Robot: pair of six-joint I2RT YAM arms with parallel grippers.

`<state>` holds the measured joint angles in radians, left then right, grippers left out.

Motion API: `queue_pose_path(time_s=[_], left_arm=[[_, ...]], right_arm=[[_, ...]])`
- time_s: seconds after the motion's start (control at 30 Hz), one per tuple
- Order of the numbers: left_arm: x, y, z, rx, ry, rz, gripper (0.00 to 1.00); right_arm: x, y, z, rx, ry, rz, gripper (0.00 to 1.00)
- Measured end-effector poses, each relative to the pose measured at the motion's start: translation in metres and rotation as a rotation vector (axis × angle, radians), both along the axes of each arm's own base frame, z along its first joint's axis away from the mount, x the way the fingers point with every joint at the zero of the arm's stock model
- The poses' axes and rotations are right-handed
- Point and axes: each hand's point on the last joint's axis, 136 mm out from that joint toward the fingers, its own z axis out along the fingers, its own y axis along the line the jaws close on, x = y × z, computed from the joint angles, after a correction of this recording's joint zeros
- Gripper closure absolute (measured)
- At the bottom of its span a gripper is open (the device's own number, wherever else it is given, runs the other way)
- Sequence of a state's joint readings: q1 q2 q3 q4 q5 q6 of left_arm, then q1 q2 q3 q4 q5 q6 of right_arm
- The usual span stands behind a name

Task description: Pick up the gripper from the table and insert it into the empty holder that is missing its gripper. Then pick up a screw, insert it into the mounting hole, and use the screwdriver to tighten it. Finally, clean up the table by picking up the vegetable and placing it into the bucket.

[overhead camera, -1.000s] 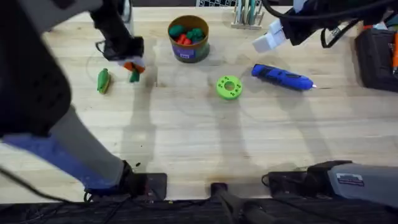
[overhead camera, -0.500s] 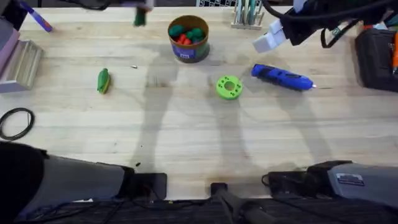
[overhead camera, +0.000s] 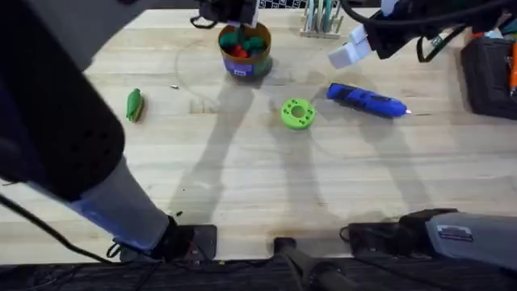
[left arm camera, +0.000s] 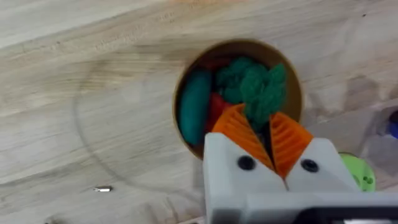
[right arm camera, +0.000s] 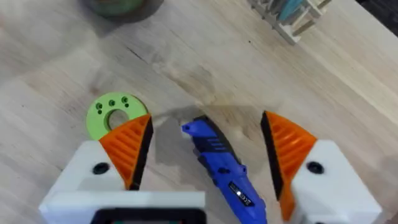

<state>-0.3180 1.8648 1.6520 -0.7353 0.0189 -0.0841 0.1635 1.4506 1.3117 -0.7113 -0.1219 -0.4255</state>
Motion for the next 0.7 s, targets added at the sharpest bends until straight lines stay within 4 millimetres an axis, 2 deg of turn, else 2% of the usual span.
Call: queue_pose_path(time_s=[0.1,0.2,0.23,0.4,0.43,0.6,0.7], left_arm=[[0.000,-0.001,-0.008,0.005,0.018,-0.001,0.991],[0.001,-0.001,-0.007,0.004,0.015,0.000,0.985],[0.000,-0.001,-0.007,0.004,0.016,0.001,0.914],[-0.003,0.000,-0.009,0.007,0.029,0.002,0.133],[-0.003,0.000,-0.009,0.006,0.034,0.005,0.049],[-0.006,0.001,-0.008,0.009,0.040,0.005,0.015],[-0.010,0.003,0.002,0.005,0.029,0.005,0.015]], right_arm=[[0.000,0.000,0.000,0.000,0.000,0.000,0.009],[0.000,0.000,0.000,0.000,0.000,0.000,0.010],[0.000,0.000,0.000,0.000,0.000,0.000,0.010],[0.000,0.000,0.000,0.000,0.000,0.000,0.010],[0.000,0.000,0.000,0.000,0.000,0.000,0.010],[0.000,0.000,0.000,0.000,0.000,0.000,0.010],[0.000,0.000,0.000,0.000,0.000,0.000,0.010]])
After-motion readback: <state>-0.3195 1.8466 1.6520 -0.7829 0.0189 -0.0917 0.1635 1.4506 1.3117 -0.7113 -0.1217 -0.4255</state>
